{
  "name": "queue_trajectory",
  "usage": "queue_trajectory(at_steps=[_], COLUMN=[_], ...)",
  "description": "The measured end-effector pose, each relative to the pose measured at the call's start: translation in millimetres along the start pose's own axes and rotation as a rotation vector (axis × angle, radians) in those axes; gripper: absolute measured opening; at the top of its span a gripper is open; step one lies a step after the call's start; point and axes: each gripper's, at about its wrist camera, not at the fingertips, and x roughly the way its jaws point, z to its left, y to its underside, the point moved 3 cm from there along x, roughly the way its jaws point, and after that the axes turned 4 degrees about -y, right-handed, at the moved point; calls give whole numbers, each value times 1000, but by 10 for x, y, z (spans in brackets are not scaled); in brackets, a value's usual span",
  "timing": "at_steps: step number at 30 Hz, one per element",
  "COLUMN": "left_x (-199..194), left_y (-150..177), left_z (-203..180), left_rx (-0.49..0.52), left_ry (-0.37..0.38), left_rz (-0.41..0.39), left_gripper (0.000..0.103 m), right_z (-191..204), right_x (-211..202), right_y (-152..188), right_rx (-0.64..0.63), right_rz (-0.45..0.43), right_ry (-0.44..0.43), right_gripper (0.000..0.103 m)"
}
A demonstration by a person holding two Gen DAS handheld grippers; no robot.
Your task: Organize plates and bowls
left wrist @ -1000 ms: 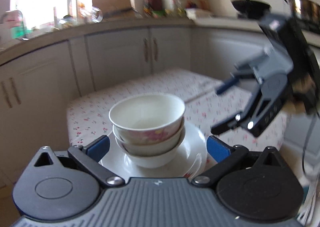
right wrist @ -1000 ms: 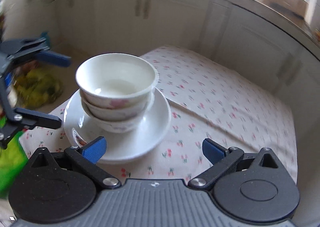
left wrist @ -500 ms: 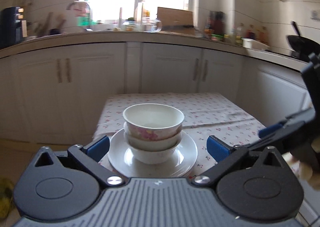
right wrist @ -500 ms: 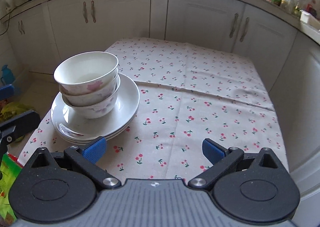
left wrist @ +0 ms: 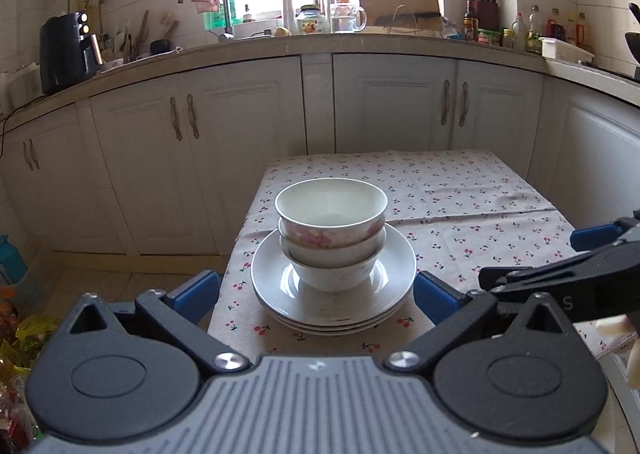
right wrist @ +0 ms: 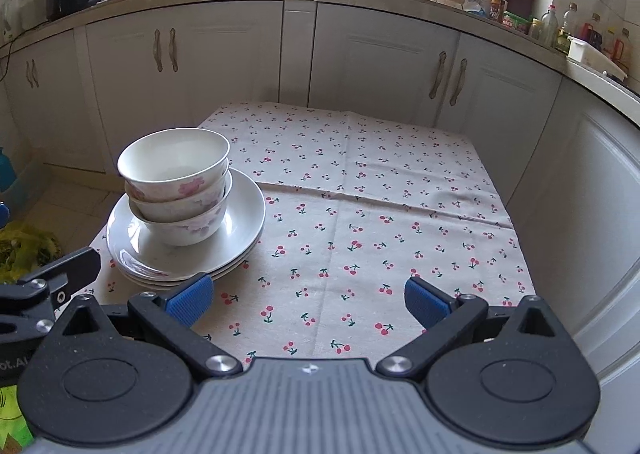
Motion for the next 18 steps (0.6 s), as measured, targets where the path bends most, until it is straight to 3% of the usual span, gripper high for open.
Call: queue_trajectory(at_steps=[18], left_x=[5], left_y=[-30], left_z=[63], left_rx=[-72], left_ry=[-20], left_rz=[29], left_gripper=[102], right_z=[59], right_x=[-47], right_y=[-39], right_rx=[-7], right_rz=[-14], right_ry=[20], right_gripper=[103])
